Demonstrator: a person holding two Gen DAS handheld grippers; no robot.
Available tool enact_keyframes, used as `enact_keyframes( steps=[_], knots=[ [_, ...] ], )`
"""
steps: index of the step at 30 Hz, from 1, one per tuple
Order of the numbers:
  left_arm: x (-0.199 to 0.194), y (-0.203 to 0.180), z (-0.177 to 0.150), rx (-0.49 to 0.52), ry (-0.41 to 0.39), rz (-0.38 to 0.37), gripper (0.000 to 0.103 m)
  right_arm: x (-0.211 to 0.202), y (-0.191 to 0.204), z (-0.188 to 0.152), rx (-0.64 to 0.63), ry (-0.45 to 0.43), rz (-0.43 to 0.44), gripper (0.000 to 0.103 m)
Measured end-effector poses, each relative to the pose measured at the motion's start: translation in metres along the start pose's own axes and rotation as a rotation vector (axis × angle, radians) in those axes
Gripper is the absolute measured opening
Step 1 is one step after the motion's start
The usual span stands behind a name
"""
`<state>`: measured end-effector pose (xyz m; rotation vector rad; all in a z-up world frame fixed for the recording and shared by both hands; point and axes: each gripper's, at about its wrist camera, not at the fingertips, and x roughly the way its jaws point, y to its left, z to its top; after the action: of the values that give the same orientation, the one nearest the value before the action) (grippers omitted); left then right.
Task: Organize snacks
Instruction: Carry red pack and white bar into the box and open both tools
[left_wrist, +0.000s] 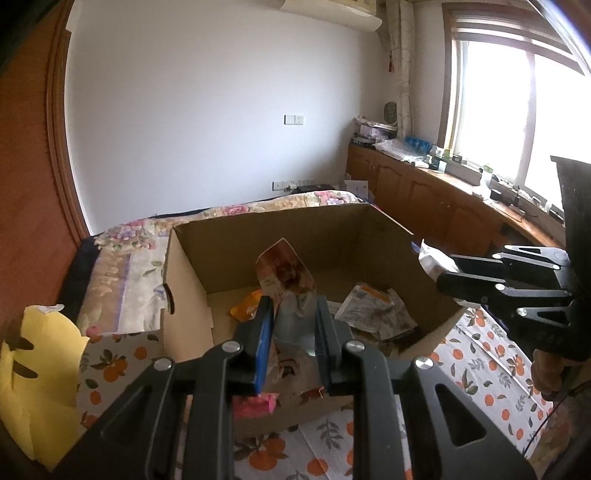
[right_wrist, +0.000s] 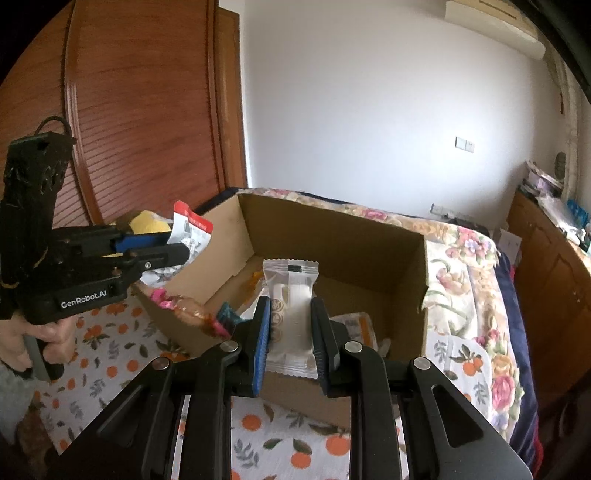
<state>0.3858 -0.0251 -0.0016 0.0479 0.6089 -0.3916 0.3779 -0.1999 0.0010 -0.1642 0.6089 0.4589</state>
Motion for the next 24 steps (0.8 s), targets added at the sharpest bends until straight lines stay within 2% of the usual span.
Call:
enact_keyframes(
  steps=[6, 14, 16, 24],
  knots=[
    [0.021, 0.003, -0.006, -0.012, 0.024, -0.010, 0.020, 0.029, -0.003, 0.006, -0.008, 0.014, -0.024, 0.019],
    [0.031, -0.004, -0.019, -0.014, 0.051, -0.015, 0.021, 0.071, -0.008, 0.005, 0.010, 0.081, -0.026, 0.019],
    [0.033, -0.003, -0.021, -0.034, 0.059, -0.020, 0.022, 0.081, -0.006, 0.000, -0.004, 0.115, -0.053, 0.020],
    [0.035, -0.009, -0.026, -0.034, 0.063, -0.001, 0.024, 0.084, -0.010, -0.005, 0.014, 0.130, -0.042, 0.020]
  ],
)
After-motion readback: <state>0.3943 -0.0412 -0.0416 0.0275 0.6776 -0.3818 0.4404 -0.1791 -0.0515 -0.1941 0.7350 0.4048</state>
